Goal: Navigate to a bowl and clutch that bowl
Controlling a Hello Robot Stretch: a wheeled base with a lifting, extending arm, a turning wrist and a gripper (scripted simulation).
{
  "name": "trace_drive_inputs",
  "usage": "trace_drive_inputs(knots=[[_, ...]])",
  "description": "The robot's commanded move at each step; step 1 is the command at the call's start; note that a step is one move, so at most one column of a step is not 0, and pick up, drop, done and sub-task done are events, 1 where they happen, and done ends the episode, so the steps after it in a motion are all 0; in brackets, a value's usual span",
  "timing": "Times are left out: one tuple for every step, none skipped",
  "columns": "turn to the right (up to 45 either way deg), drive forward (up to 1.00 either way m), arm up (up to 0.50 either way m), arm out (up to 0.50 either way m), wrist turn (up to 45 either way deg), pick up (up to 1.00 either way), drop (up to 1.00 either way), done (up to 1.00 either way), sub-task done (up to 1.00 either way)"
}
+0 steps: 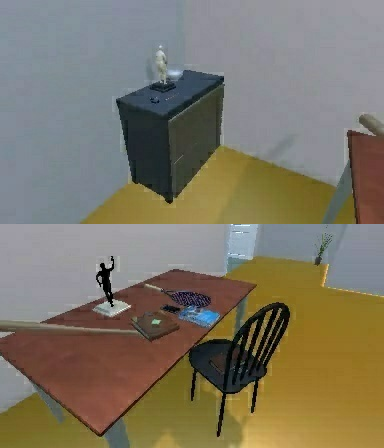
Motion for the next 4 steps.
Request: trace_drive_inputs(knots=[[0.0, 0.80, 0.00, 0.00, 0.0, 0.00, 0.00, 0.00, 0.00], [-45.0, 0.00, 0.00, 0.00, 0.0, 0.00, 0.00, 0.00, 0.00], [-45.0, 0.00, 0.00, 0.00, 0.0, 0.00, 0.00, 0.00, 0.00], [45.0, 0.00, 0.00, 0.00, 0.0, 0.00, 0.00, 0.00, 0.00]])
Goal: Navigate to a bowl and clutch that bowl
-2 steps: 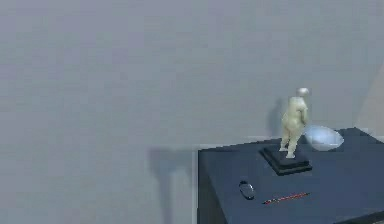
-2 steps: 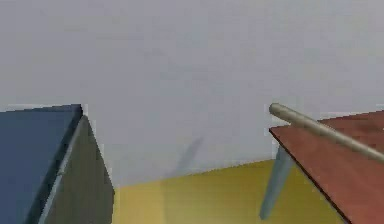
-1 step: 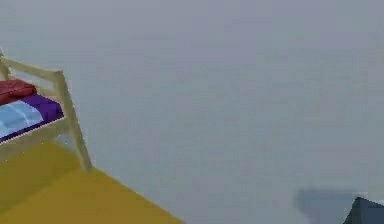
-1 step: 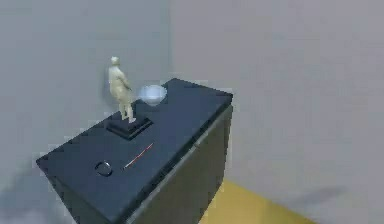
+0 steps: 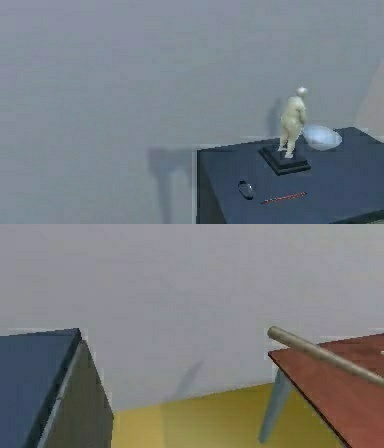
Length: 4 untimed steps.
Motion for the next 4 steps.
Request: trace_drive_inputs(knots=[[45.0, 0.00, 0.00, 0.00, 0.0, 0.00, 0.00, 0.00, 0.00], [27.0, 0.00, 0.00, 0.00, 0.0, 0.00, 0.00, 0.00, 0.00], [0.0, 0.65, 0.00, 0.00, 0.0, 0.00, 0.00, 0.00, 0.00], [-45.0, 0.00, 0.00, 0.00, 0.0, 0.00, 0.00, 0.00, 0.00]])
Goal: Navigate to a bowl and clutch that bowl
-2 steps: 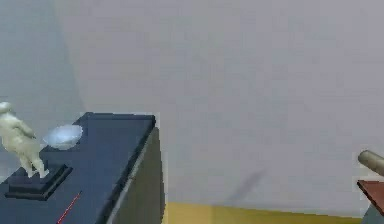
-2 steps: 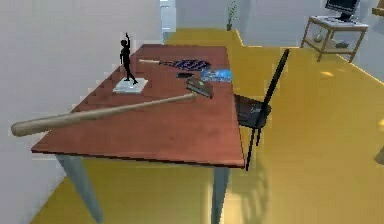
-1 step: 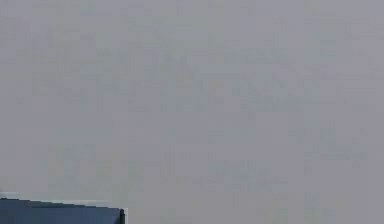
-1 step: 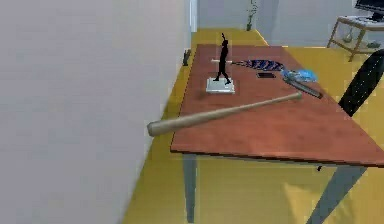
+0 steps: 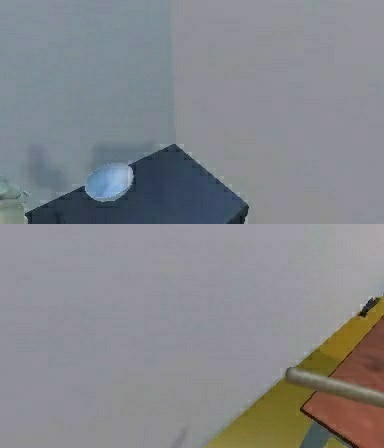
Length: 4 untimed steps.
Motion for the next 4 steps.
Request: trace_drive_inputs(knots=[[-45.0, 0.00, 0.00, 0.00, 0.0, 0.00, 0.00, 0.00, 0.00], [-45.0, 0.00, 0.00, 0.00, 0.0, 0.00, 0.00, 0.00, 0.00], [-21.0, 0.00, 0.00, 0.00, 0.0, 0.00, 0.00, 0.00, 0.00], [0.0, 0.00, 0.50, 0.00, 0.0, 0.00, 0.00, 0.00, 0.00]])
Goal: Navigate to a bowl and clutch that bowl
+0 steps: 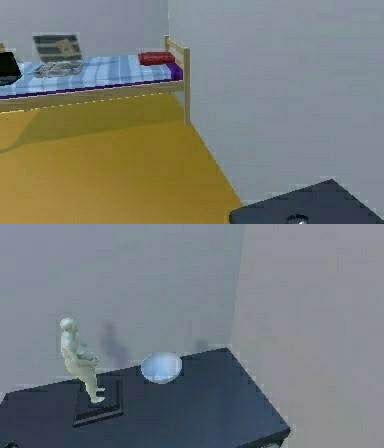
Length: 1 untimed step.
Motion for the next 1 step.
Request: trace_drive_inputs(knots=[[0.0, 0.00, 0.38, 0.00, 0.0, 0.00, 0.00, 0.00, 0.00]])
